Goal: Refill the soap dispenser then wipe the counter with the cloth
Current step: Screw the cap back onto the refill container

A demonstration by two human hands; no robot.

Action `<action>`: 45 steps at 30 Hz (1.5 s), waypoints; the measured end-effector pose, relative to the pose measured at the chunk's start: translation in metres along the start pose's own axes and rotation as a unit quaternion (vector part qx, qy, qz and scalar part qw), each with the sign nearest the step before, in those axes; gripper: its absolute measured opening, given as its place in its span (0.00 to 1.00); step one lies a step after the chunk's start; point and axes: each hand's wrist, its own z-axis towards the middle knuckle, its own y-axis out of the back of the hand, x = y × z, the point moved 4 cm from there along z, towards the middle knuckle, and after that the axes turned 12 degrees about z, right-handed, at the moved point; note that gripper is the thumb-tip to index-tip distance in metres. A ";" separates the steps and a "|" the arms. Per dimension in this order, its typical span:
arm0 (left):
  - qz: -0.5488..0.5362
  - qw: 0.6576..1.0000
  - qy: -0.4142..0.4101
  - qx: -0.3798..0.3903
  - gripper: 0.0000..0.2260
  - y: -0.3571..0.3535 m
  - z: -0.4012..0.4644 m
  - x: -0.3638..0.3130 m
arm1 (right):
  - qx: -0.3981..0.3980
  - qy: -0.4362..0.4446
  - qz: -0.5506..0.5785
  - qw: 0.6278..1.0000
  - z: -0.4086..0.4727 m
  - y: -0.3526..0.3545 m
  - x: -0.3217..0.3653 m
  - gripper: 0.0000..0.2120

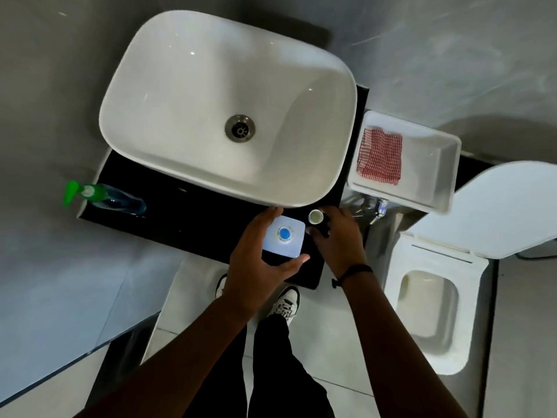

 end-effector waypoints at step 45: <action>-0.025 0.999 0.025 0.039 0.42 -0.008 0.001 0.011 | 0.096 0.182 0.041 0.978 -0.058 0.030 0.114 0.18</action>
